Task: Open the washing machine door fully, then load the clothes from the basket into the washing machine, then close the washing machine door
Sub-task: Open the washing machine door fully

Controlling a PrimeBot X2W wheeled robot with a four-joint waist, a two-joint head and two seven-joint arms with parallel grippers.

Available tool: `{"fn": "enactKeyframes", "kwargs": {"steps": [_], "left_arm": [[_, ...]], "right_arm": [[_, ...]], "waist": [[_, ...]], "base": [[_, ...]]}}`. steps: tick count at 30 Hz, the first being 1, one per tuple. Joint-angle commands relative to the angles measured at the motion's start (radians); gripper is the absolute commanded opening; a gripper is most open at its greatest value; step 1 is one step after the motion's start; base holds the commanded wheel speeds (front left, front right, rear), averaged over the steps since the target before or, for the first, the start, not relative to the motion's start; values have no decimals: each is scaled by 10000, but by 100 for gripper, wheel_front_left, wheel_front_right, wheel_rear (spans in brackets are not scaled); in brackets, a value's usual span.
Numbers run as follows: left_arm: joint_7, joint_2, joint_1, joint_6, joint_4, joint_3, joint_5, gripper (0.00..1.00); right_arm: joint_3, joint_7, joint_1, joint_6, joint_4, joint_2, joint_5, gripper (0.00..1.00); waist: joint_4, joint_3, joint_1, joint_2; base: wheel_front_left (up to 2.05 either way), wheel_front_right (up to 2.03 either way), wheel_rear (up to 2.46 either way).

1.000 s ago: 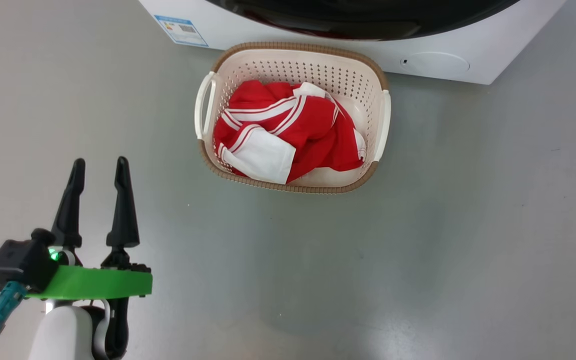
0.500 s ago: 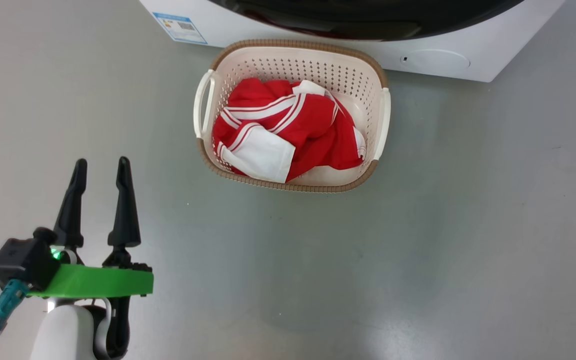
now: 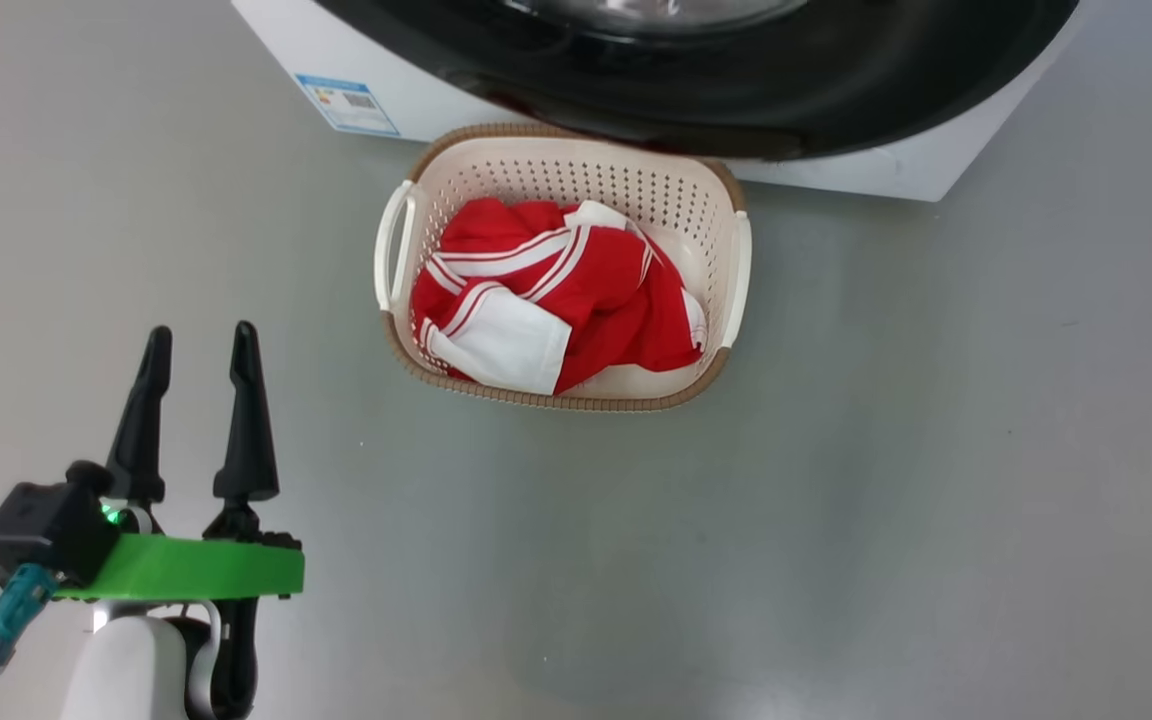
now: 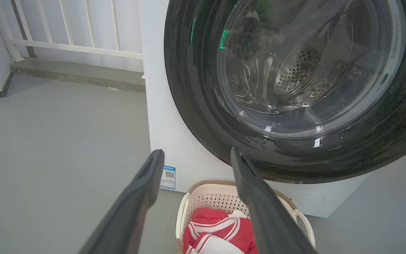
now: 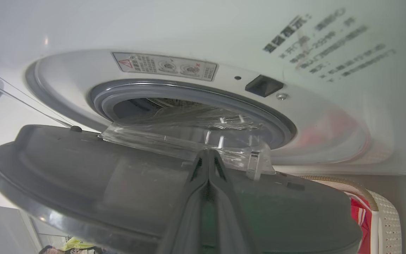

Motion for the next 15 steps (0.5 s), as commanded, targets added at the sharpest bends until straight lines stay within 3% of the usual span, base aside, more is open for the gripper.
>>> {"fn": "enactKeyframes", "kwargs": {"steps": [1,15], "left_arm": [[-82,252,186,-31,-148,384,82,100],[-82,370,453,-31,-121,341,172,100]], "right_arm": [[110,275,461,17,-350,350,153,0],[19,1128,1524,17,-682,581,754,0]], "waist": [[-92,-157,0,0],[-252,-612,0,0]], "base": [[0,0,0],[0,0,0]]}}
